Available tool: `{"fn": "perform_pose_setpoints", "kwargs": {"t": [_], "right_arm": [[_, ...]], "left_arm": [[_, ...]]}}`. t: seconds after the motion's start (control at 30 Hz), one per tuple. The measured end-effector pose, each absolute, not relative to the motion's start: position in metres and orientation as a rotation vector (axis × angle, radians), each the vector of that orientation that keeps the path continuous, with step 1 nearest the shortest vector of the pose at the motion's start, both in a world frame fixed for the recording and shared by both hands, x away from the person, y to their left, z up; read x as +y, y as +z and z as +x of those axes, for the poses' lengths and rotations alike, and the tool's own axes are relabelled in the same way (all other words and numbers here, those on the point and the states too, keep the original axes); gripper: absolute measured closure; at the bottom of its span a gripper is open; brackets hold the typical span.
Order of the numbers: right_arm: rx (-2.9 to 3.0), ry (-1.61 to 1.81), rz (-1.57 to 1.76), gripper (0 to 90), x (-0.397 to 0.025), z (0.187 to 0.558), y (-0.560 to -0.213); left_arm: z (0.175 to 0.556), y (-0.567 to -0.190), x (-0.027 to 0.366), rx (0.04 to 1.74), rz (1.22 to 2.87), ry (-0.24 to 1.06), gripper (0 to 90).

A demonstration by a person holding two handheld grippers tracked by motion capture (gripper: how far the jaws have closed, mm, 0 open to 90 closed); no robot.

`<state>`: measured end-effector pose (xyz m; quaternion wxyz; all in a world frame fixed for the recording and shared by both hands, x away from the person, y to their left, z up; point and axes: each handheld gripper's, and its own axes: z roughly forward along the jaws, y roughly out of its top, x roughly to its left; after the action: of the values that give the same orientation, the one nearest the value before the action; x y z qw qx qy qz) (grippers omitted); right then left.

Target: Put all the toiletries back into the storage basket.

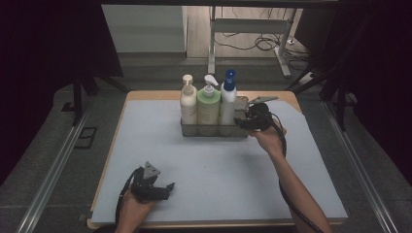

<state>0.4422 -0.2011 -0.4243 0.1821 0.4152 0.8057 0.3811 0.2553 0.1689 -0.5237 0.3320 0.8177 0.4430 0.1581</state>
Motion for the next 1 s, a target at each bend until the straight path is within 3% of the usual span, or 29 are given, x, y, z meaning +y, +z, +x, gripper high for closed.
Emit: {"fn": "perform_pose_setpoints", "kwargs": {"t": [1.0], "right_arm": [[2.346,1.108,1.059,37.2,-0.214,0.393,-0.417]], "left_arm": [[0.255,-0.524,0.169,1.158,2.137,0.414,12.1]]}}
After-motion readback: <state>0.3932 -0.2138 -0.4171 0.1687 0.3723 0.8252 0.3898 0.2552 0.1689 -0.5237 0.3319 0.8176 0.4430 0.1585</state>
